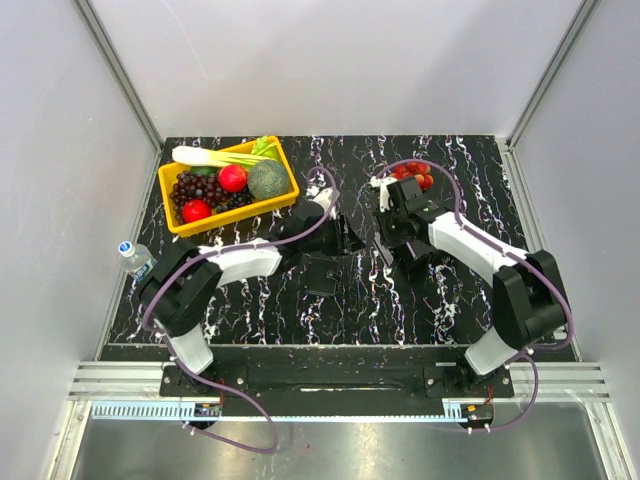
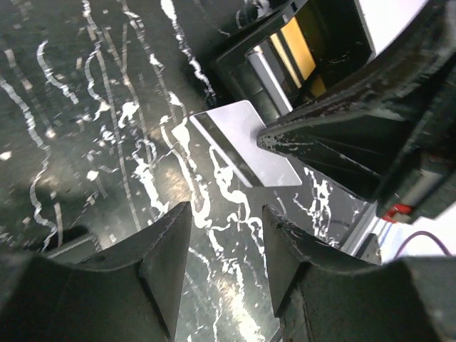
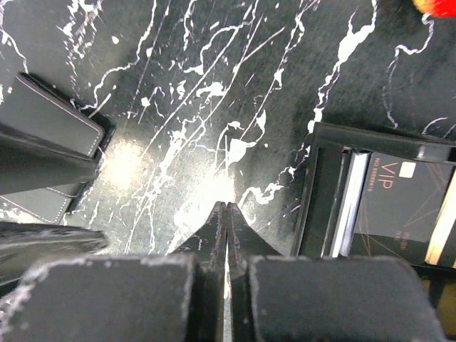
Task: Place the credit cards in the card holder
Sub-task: Pick up the credit card from the storage box.
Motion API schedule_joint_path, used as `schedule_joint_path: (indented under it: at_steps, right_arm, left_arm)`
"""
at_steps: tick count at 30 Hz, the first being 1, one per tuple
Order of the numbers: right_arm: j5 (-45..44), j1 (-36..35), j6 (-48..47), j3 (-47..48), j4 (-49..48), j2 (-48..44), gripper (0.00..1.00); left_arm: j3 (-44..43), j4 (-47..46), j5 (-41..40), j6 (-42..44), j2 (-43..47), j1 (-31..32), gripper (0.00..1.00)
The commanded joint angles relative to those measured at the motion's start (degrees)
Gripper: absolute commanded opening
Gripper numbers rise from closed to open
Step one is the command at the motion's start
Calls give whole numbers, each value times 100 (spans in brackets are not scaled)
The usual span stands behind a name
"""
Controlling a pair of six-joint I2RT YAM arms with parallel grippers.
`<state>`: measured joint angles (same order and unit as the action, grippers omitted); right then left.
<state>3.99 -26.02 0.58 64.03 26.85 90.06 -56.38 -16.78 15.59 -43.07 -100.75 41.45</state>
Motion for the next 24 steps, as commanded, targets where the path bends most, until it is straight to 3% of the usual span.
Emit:
schedule_joint_path:
  at_steps: [1,13,24]
  right_arm:
    - [-126,-149,74,57,-84,239,0]
    - [-364,-421,126,-110,-286,671,1]
    - [-512,-518,100,-250,-312,715,4]
  left_arm:
    - [346,270,-855,316,600,-6,49]
    - [989,631,-1533,554,1549,-234,50]
    - [1033,640,-1542,545,1629,-357,50]
